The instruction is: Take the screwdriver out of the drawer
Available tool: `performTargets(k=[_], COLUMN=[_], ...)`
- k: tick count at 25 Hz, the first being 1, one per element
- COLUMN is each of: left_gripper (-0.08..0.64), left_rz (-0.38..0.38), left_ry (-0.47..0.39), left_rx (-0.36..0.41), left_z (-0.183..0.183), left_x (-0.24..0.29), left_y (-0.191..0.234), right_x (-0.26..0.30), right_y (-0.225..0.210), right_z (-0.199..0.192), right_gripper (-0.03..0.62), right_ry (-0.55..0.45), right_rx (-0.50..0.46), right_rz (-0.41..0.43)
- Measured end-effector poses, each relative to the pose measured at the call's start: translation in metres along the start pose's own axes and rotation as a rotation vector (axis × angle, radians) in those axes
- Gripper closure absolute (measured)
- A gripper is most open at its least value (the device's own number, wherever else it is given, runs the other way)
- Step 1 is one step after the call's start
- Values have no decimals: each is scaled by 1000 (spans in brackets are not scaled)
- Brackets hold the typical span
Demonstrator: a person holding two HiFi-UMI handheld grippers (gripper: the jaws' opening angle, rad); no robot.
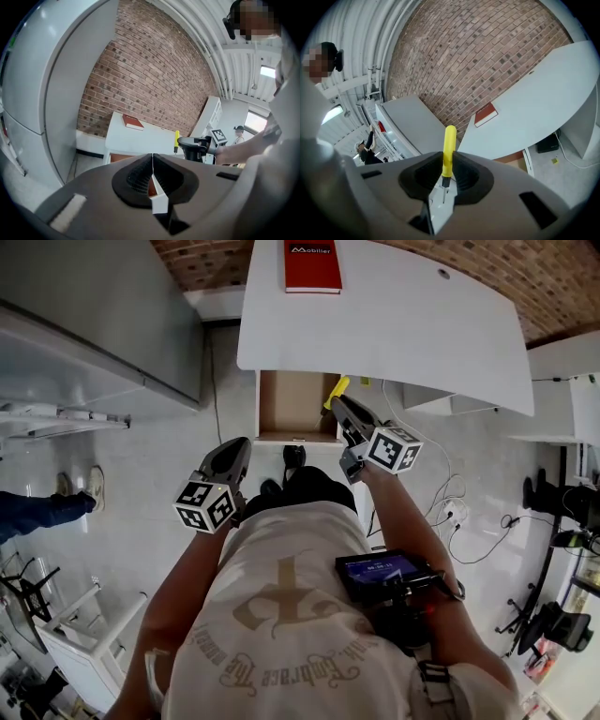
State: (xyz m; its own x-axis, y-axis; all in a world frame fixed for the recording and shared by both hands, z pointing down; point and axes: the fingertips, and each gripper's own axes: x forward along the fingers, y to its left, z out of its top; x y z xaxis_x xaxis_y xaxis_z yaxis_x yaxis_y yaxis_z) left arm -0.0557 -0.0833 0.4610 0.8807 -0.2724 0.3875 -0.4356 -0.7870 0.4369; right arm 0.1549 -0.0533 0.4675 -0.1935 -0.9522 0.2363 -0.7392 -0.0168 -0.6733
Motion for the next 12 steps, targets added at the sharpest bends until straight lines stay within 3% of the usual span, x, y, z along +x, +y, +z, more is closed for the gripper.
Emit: performTargets(k=[12], left_gripper=[551], left_rz=[-42], left_ry=[-41], left_rx=[42], left_z=[26], left_x=[5], left_y=[-1], right_x=[-4], right_y=[31], right_z=[18], right_gripper=[538], right_ry=[-21], right_rx=[-88], right_rz=[63])
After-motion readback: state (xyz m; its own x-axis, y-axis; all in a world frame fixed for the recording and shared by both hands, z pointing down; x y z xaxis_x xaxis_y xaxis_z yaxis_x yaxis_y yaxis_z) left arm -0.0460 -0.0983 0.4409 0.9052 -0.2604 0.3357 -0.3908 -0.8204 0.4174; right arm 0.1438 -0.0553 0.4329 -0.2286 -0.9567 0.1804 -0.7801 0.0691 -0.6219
